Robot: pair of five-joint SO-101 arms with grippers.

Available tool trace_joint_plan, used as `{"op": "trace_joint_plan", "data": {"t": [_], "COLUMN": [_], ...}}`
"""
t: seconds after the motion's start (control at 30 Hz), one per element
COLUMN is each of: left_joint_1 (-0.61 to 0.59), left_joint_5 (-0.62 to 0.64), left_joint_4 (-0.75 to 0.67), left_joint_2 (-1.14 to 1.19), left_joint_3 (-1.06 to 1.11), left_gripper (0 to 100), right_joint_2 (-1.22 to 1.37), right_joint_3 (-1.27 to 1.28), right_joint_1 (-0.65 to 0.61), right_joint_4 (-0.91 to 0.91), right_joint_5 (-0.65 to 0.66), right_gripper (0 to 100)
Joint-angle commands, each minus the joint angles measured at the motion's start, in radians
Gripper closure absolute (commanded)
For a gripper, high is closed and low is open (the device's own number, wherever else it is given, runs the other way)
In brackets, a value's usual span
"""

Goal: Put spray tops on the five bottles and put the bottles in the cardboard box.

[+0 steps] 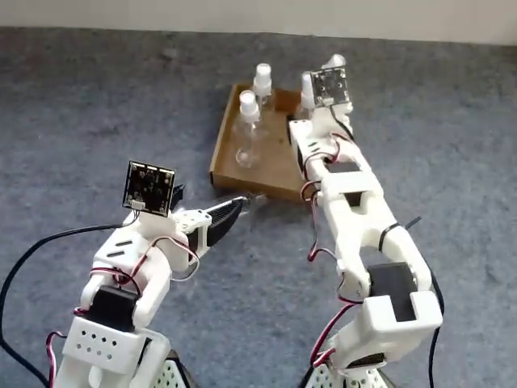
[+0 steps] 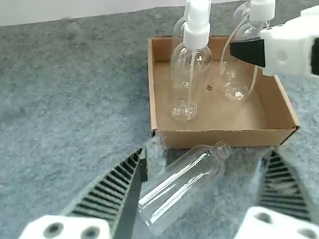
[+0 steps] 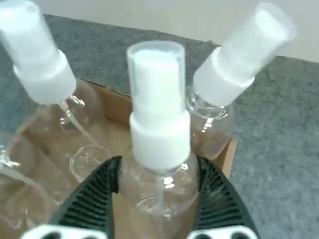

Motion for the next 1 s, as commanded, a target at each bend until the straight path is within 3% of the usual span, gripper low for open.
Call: {"op": "trace_joint_plan", "data": {"t": [0.0,0.27,0.53,0.97], "left_joint_1": [-0.012,-0.012,-0.012,-0.012], "left_joint_5": [-0.006,-0.006,-0.006,-0.006], "left_joint_4": [-0.026,-0.026,-0.026,-0.026], "left_joint_2": [-0.005,-0.005,-0.005,-0.005], "left_joint_3": [-0.002,-0.002,-0.002,-0.002], "left_gripper": [70,70,70,70], "right_joint_2": [-0.007,-0.008,-0.010,-0.012], "right_joint_3": [-0.054,-0.054,-0.054,-0.050], "right_joint_1": [0.010,0.010,0.010,0.010], "right_joint_4": [-0.021,-0.013,-0.013,-0.013], "right_joint_5": [-0.009,-0.008,-0.009,-0.009], "right_gripper": [99.5,99.1,86.7,86.4]}}
